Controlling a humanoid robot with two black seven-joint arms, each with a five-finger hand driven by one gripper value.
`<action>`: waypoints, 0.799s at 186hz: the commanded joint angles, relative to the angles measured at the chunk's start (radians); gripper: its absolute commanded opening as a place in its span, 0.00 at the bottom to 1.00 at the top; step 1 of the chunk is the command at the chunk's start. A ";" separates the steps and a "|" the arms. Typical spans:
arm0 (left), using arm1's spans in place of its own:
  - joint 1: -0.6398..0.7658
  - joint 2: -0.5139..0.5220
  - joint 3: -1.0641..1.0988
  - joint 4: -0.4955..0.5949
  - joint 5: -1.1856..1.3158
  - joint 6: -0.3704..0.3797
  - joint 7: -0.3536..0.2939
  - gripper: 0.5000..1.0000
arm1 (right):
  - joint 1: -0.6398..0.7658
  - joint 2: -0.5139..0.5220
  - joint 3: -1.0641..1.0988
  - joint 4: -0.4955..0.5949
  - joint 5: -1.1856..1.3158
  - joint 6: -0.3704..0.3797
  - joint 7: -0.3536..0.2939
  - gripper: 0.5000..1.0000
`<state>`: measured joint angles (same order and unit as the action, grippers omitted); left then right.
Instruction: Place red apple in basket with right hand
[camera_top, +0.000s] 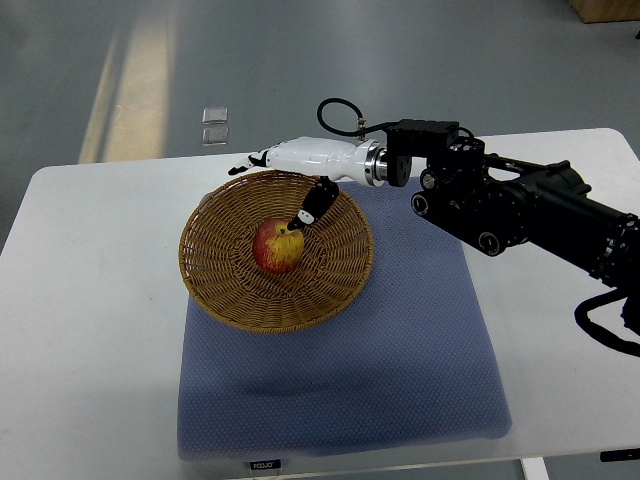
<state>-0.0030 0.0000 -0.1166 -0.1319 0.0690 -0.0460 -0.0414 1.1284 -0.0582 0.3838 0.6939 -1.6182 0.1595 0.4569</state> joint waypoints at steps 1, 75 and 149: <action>0.000 0.000 0.000 0.000 0.000 0.000 0.000 1.00 | -0.002 -0.022 0.055 0.001 0.023 0.002 0.000 0.84; 0.000 0.000 0.000 0.000 0.000 0.000 0.000 1.00 | -0.009 -0.091 0.118 -0.096 0.641 -0.043 -0.001 0.84; 0.000 0.000 0.000 0.000 0.000 0.000 0.000 1.00 | -0.056 -0.086 0.113 -0.310 1.345 -0.037 -0.115 0.84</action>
<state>-0.0030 0.0000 -0.1166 -0.1319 0.0690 -0.0460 -0.0414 1.1014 -0.1486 0.4982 0.4024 -0.4514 0.1258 0.4133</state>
